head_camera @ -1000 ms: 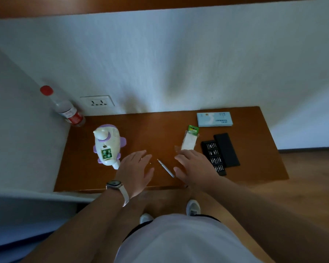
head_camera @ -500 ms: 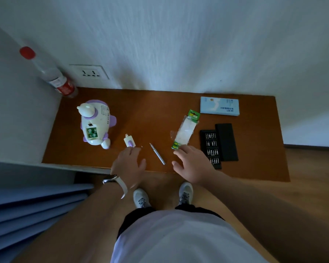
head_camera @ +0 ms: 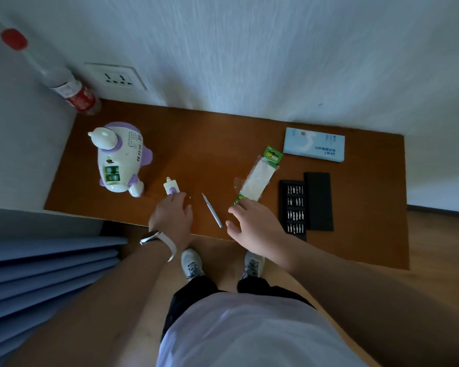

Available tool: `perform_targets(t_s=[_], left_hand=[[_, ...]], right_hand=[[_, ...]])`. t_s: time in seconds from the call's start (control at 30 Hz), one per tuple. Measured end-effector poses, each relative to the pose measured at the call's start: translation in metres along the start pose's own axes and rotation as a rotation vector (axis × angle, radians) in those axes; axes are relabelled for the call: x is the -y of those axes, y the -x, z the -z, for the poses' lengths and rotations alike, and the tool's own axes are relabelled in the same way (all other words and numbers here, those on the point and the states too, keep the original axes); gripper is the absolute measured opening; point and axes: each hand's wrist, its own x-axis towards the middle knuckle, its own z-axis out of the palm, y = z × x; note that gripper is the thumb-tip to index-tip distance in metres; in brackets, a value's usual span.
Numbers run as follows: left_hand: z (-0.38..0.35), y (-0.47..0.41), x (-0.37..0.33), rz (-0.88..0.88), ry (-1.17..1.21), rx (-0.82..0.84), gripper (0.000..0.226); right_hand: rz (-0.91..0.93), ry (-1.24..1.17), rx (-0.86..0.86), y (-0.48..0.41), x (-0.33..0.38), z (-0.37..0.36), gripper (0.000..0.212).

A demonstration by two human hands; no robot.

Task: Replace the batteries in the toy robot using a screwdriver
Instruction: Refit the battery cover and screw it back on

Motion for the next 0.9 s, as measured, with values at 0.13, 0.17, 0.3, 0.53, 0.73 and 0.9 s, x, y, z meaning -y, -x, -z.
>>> perform_targets(t_s=[0.13, 0.17, 0.3, 0.53, 0.73, 0.9], left_hand=[[-0.004, -0.007, -0.003, 0.008, 0.01, -0.032, 0.033], [-0.005, -0.007, -0.003, 0.003, 0.013, -0.04, 0.033], [-0.006, -0.012, 0.001, -0.042, 0.002, -0.054, 0.029], [-0.008, -0.017, 0.005, -0.113, -0.018, -0.063, 0.028], [-0.006, -0.019, 0.007, -0.177, -0.004, -0.061, 0.026], [-0.007, -0.021, 0.007, -0.177, -0.019, -0.045, 0.027]], right_hand=[[-0.011, -0.004, 0.01, -0.013, 0.004, -0.01, 0.031], [-0.025, 0.008, 0.013, -0.015, 0.006, -0.012, 0.031], [-0.084, 0.065, 0.011, -0.027, 0.016, -0.017, 0.029], [-0.115, 0.094, 0.028, -0.038, 0.025, -0.019, 0.028], [-0.144, 0.088, 0.065, -0.041, 0.029, -0.022, 0.028], [-0.164, 0.074, 0.072, -0.044, 0.033, -0.026, 0.024]])
